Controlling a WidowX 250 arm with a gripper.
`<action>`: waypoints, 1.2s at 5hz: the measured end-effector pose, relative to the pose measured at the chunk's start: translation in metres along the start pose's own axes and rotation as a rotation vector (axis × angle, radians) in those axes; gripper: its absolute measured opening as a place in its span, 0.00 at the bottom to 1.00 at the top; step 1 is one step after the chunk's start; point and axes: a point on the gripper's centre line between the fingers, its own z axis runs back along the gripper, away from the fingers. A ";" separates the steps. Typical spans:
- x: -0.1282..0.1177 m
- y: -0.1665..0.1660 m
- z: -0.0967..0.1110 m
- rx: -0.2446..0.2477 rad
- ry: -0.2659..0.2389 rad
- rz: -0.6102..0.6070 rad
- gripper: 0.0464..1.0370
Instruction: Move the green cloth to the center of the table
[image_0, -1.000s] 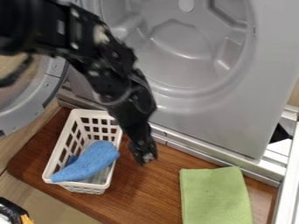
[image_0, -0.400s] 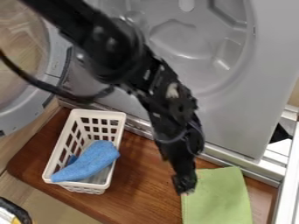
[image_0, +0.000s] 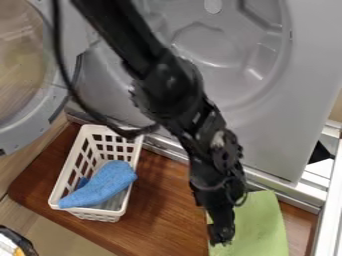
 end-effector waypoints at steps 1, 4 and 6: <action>0.001 -0.001 -0.016 -0.012 0.019 -0.002 0.96; 0.024 0.010 -0.047 0.004 0.034 -0.052 0.96; 0.004 0.011 -0.041 0.050 0.081 -0.104 0.96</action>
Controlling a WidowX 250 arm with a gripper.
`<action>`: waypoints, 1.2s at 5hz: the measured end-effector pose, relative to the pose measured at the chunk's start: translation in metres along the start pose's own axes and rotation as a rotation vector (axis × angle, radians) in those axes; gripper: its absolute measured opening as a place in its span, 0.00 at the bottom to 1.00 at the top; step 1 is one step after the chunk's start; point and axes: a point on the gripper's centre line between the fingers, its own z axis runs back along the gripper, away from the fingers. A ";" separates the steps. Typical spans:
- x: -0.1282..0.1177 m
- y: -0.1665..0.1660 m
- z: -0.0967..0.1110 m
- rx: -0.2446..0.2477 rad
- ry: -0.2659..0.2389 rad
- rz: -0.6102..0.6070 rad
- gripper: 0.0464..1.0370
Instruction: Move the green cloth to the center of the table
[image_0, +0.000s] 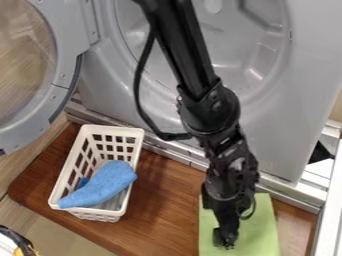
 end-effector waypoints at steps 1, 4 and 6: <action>-0.023 0.005 0.002 0.005 0.038 0.024 0.96; -0.083 0.027 -0.002 -0.002 0.090 0.193 0.96; -0.096 0.030 -0.004 -0.011 0.096 0.248 0.96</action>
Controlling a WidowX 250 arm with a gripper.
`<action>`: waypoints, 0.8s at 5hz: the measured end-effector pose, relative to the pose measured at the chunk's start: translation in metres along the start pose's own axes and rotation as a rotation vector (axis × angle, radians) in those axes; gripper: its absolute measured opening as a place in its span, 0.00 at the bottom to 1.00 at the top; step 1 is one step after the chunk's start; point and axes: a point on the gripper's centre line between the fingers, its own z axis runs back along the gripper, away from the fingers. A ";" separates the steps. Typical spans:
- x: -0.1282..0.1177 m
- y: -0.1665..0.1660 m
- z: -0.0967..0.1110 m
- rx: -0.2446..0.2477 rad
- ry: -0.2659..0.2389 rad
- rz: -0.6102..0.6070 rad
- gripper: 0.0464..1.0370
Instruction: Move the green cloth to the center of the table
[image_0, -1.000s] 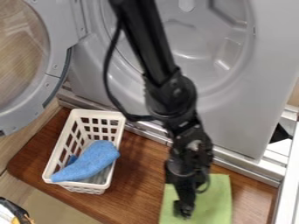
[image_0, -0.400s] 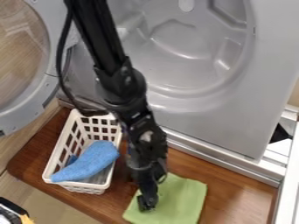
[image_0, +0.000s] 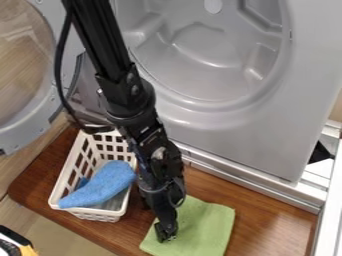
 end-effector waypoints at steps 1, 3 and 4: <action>-0.008 -0.001 0.006 -0.027 0.029 -0.027 0.96; 0.018 0.017 0.071 -0.005 -0.073 -0.104 0.96; 0.023 0.020 0.102 0.026 -0.135 -0.099 0.96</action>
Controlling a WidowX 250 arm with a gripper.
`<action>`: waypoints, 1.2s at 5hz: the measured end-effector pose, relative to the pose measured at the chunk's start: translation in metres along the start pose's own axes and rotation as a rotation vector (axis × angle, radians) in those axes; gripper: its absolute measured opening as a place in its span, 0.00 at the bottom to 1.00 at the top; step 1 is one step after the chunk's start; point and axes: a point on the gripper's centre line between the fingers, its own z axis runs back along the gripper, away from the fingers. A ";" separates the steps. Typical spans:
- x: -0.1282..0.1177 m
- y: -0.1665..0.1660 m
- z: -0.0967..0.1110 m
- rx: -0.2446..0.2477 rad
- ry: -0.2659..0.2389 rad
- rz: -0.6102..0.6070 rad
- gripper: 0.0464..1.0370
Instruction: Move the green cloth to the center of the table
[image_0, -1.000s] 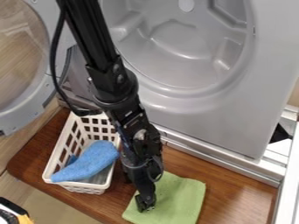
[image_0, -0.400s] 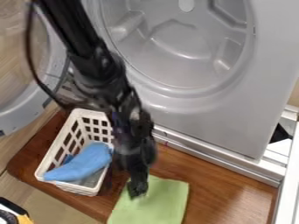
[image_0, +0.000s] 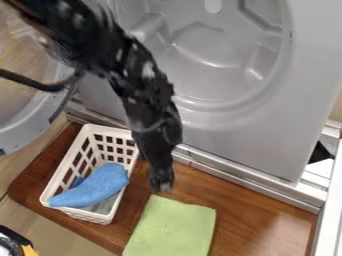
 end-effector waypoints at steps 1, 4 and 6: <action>0.006 -0.001 0.016 0.013 -0.047 -0.025 0.96; 0.006 0.000 0.016 0.015 -0.049 -0.033 0.96; 0.006 0.000 0.016 0.016 -0.048 -0.034 0.96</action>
